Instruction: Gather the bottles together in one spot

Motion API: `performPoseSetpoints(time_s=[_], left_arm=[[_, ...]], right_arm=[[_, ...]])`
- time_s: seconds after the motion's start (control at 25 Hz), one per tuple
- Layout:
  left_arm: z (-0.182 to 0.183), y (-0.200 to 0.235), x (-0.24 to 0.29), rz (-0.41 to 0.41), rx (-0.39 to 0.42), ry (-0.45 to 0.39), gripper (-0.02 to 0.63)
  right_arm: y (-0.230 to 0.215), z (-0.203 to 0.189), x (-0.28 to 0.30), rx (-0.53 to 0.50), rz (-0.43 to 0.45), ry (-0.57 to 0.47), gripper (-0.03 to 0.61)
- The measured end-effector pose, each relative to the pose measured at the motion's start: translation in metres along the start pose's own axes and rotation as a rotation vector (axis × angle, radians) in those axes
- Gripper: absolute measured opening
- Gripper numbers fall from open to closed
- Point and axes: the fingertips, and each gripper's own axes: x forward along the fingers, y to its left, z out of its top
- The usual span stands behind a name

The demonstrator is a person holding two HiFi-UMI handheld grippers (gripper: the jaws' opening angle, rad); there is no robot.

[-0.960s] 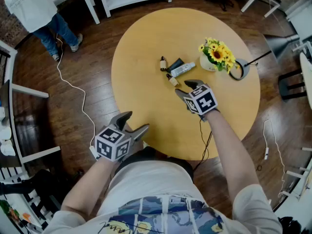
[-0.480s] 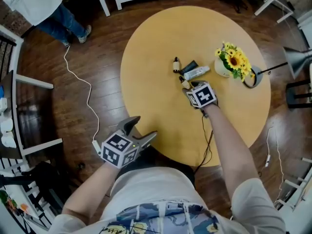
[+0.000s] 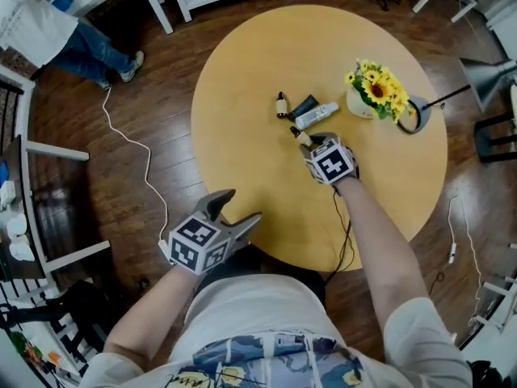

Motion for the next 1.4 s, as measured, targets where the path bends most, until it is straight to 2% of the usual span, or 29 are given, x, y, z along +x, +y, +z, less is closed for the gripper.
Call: performPoseSetpoints(time_s=[0.16, 0.28, 0.4, 0.6, 0.76, 0.96, 1.2, 1.32, 1.4], left_arm=[[0.022, -0.007, 0.001, -0.041, 0.026, -0.039, 0.330], [0.048, -0.011, 0.021, -0.070, 0.046, -0.055, 0.320], [0.076, -0.023, 0.042, -0.150, 0.082, -0.046, 0.258], [0.123, -0.087, 0.070, -0.377, 0.125, 0.056, 0.182], [0.154, -0.144, 0.110, -0.477, 0.155, 0.147, 0.183], [0.163, -0.210, 0.151, -0.558, 0.165, 0.269, 0.183], [0.153, -0.264, 0.178, -0.600, 0.183, 0.390, 0.177], [0.155, -0.279, 0.188, -0.614, 0.165, 0.414, 0.089], [0.154, -0.290, 0.196, -0.610, 0.188, 0.436, 0.086]], right_arm=[[0.018, 0.002, -0.042, 0.047, -0.001, -0.077, 0.147], [0.017, 0.003, -0.076, 0.105, 0.000, -0.162, 0.147], [0.013, -0.002, -0.117, 0.184, -0.033, -0.264, 0.147], [0.018, -0.020, -0.195, 0.281, -0.103, -0.406, 0.147], [0.016, -0.044, -0.242, 0.326, -0.125, -0.485, 0.147], [0.002, -0.079, -0.286, 0.329, -0.158, -0.547, 0.147], [-0.015, -0.113, -0.318, 0.326, -0.181, -0.582, 0.147], [-0.021, -0.124, -0.323, 0.322, -0.176, -0.596, 0.147], [-0.025, -0.135, -0.325, 0.323, -0.172, -0.599, 0.147]])
